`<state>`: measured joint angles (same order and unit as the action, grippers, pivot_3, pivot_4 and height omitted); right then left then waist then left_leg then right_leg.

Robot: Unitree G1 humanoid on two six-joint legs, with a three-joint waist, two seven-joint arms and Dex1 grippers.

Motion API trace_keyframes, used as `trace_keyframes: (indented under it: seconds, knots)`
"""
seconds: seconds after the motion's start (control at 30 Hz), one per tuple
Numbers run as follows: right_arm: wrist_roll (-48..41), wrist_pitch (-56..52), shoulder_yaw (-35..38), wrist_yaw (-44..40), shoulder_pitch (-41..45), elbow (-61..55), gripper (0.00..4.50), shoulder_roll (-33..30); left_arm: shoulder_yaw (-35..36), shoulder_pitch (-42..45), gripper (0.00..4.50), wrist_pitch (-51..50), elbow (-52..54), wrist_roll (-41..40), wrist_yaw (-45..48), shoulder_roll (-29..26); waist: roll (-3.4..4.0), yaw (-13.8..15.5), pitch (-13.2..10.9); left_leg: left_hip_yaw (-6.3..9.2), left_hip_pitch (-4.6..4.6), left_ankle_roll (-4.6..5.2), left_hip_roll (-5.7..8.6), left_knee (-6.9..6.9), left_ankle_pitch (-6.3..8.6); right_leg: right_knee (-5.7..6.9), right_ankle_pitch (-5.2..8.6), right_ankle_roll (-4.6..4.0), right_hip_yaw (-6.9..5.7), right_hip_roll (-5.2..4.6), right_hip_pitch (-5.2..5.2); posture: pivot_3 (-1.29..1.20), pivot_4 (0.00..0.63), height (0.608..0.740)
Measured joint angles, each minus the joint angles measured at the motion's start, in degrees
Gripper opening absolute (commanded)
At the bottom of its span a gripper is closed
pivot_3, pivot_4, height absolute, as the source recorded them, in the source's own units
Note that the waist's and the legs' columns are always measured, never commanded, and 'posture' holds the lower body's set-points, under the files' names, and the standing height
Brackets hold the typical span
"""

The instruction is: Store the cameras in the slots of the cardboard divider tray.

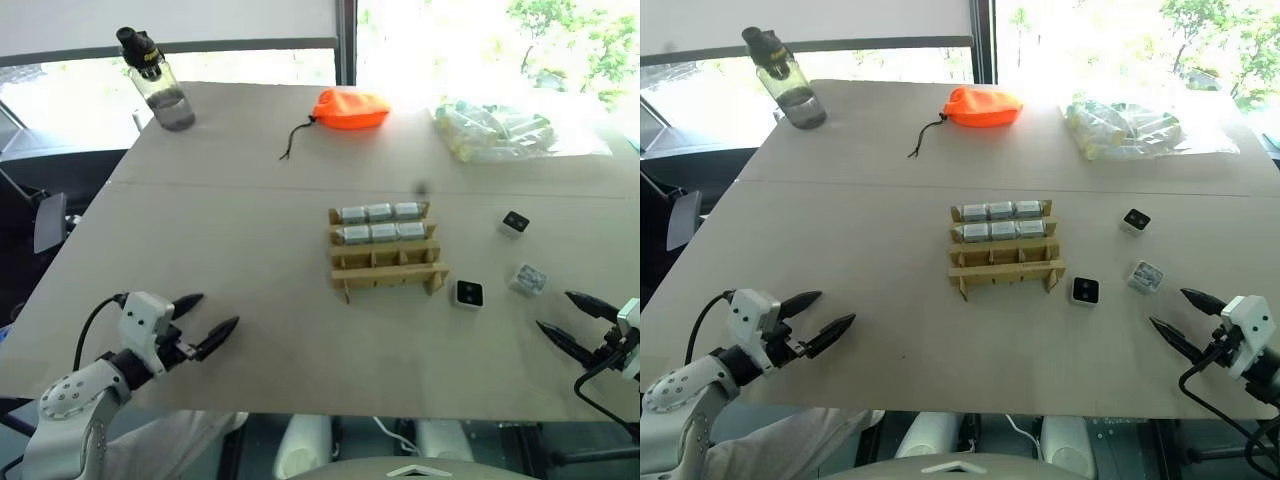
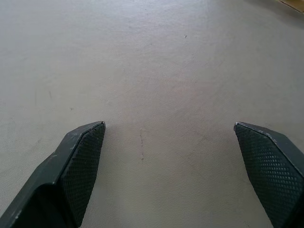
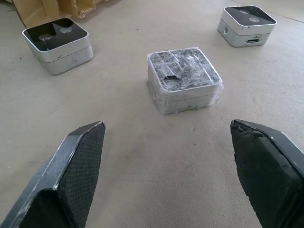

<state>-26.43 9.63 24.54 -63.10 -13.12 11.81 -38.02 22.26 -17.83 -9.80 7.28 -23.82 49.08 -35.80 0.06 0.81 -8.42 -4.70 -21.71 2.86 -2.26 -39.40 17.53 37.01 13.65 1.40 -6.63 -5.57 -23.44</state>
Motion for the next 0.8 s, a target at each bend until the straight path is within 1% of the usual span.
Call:
trace_keyframes:
  seconds: [0.3, 0.8]
  knots:
    - [1.3, -0.38, 0.0, 1.72, 0.53, 0.71, 4.18, -0.04, 0.0, -0.39, 4.5, 0.68, -0.08, -0.08, 0.29, 0.16, 0.0, 0.0, 0.0, -0.01, 0.0, -0.01, 0.0, 0.0, -0.01, 0.0, 0.0, 0.0, 0.01, 0.0, 0.0, 0.0, 0.15, 0.726]
    - [1.77, -0.37, -0.01, 2.27, 0.79, 1.58, 4.18, -0.05, -0.02, 0.43, 4.5, 1.68, -1.53, -0.1, 1.31, 0.13, 0.0, 0.03, 0.0, 0.0, 0.0, 0.0, 0.0, 0.0, 0.0, 0.0, 0.0, 0.0, -0.02, 0.0, 0.0, 0.0, 0.15, 0.726]
